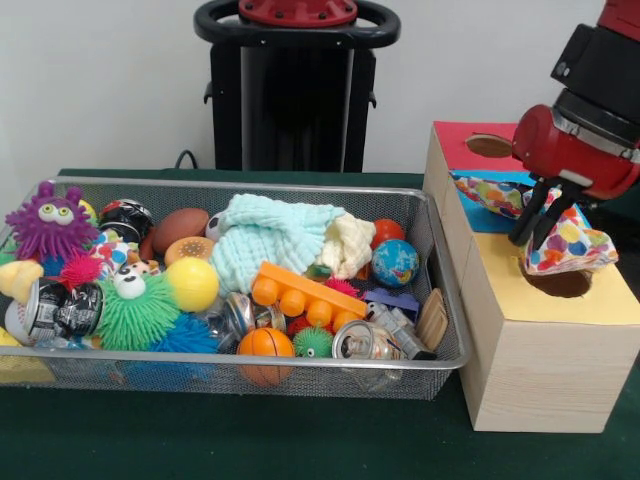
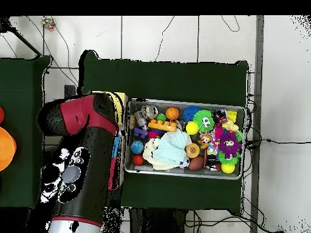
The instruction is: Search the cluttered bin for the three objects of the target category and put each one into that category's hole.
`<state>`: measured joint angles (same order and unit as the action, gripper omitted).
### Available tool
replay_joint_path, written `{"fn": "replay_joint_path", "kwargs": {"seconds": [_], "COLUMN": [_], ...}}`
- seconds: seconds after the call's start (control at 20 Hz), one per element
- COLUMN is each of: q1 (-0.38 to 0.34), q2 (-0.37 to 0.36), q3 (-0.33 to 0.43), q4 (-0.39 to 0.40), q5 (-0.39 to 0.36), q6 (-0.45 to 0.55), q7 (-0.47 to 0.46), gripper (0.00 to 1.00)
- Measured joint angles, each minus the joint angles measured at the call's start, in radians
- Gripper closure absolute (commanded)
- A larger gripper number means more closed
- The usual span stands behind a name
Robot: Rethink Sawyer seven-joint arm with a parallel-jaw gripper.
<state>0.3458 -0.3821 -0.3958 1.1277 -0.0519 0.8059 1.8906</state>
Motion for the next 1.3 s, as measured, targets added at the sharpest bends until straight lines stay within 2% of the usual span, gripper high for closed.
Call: {"fn": "replay_joint_path", "kwargs": {"seconds": [0.85,1.1,1.3], "q1": [0.103,0.099,0.065], "q2": [0.055,0.059,0.061], "q3": [-0.065,-0.063,-0.050], "q4": [-0.060,-0.066,-0.067], "q5": [0.000,0.015,0.045], "q6": [0.007,0.012,0.013], "q7": [0.000,0.000,0.000], "gripper": [1.00,1.00,1.00]}}
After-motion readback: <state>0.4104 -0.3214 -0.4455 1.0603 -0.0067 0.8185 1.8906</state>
